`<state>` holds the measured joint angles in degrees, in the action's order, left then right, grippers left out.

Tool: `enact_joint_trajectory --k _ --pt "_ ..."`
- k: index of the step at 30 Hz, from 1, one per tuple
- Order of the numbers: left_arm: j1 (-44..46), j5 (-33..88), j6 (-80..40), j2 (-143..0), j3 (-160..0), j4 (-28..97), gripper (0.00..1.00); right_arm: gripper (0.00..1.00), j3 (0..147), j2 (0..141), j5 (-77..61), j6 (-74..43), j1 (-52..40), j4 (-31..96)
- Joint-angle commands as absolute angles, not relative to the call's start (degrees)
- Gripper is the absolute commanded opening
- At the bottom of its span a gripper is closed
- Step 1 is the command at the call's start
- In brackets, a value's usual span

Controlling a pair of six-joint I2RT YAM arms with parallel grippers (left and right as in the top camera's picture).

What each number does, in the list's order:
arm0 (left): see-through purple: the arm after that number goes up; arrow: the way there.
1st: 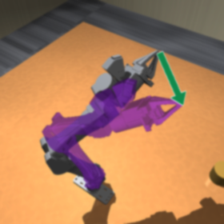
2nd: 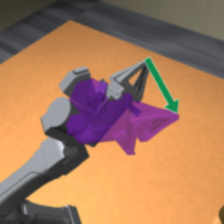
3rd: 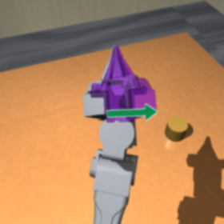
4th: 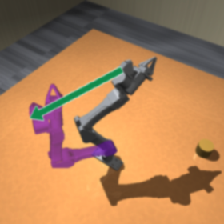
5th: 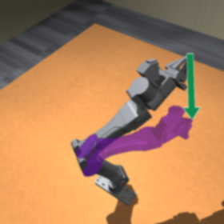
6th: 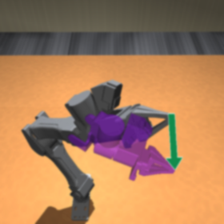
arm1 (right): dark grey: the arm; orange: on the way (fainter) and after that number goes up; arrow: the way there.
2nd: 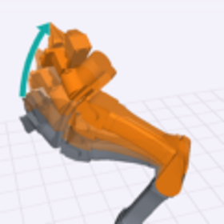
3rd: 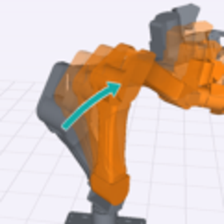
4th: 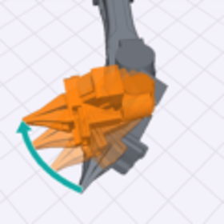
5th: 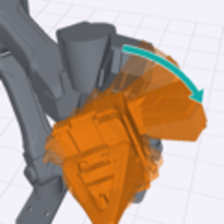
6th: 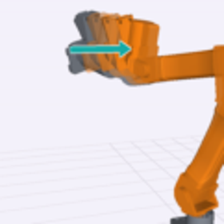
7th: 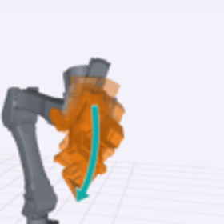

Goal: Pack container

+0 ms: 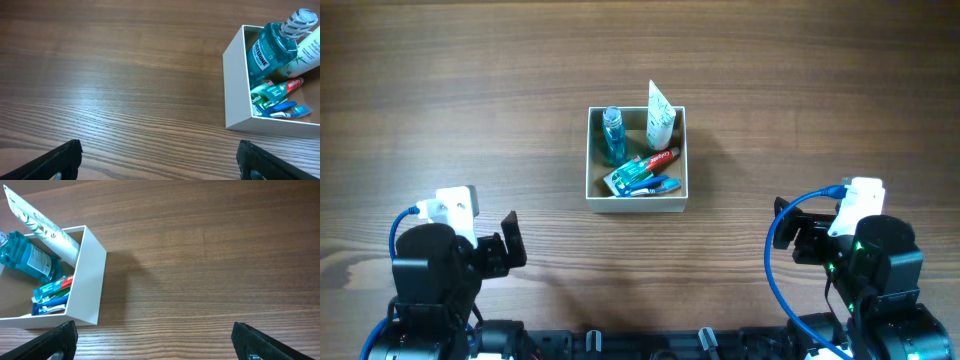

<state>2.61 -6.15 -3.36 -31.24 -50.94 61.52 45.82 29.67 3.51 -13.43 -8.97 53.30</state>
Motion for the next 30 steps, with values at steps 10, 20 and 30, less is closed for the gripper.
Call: enact_joint_trajectory --k 10,20,30 --pt "2.22 -7.16 -3.90 -31.35 -50.78 61.58 1.00 1.00 35.07 8.08 5.06 -12.19 -8.67 50.59" --pt "2.24 -7.16 -3.90 -31.35 -50.78 61.58 1.00 1.00 13.08 0.19 2.98 -11.92 -8.67 21.41" --pt "2.22 -7.16 -3.90 -31.35 -50.78 61.58 1.00 1.00 0.32 0.16 -0.12 -9.23 -8.67 -0.45"
